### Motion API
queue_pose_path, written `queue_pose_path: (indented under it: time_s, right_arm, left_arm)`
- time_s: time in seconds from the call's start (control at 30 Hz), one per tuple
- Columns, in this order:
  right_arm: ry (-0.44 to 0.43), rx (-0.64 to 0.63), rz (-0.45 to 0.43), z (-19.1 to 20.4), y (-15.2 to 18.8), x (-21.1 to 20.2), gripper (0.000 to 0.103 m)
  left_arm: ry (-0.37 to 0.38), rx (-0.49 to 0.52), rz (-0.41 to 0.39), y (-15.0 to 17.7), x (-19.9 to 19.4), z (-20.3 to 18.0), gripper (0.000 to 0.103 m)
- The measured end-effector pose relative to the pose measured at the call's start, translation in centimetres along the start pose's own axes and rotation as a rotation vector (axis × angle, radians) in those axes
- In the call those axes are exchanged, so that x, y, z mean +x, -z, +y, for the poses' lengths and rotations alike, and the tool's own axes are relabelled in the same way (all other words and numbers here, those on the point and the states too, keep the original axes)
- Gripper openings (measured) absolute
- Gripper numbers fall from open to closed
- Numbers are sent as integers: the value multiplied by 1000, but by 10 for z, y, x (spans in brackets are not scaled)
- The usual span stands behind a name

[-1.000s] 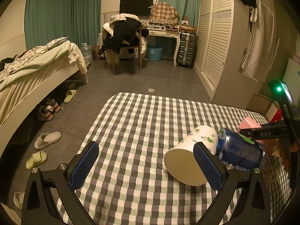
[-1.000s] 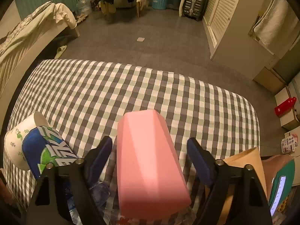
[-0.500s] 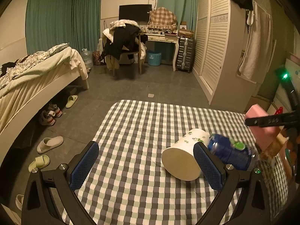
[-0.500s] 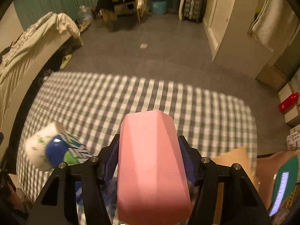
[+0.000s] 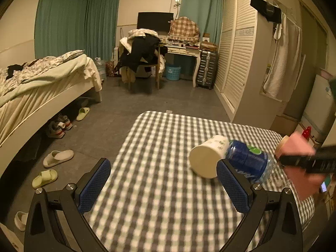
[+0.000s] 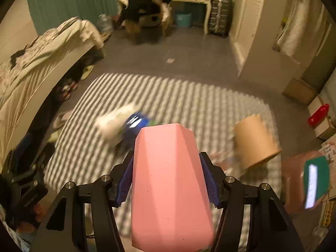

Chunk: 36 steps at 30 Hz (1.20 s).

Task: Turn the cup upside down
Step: 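Rotate the held pink cup with the right gripper toward the left gripper, then grasp the pink cup with the left gripper while the right gripper releases it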

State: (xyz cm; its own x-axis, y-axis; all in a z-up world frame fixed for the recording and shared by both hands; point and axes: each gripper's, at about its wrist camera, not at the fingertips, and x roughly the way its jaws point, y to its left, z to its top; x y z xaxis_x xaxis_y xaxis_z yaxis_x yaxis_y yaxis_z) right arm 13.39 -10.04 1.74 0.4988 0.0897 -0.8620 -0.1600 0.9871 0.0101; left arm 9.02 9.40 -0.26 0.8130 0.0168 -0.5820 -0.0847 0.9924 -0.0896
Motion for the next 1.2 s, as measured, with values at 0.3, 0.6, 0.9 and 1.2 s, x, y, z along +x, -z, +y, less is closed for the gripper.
queue_pose_path:
  time_s: [0.3,0.6,0.9,1.2]
  right_arm:
    - [-85,12,164,60,53,67,59]
    - [-57,-1,193,64,69,93,59]
    - [-3,-36,78,54,64,50,87]
    - [85,-67,-103,-6,68,-16,90]
  left_arm:
    - [-53,-2,47,31,-8,32,103]
    - [-57,18,119,53,5,33,103]
    - [-47,39,148,43,4,13,103]
    - [47,89,227,12,8,-50,103]
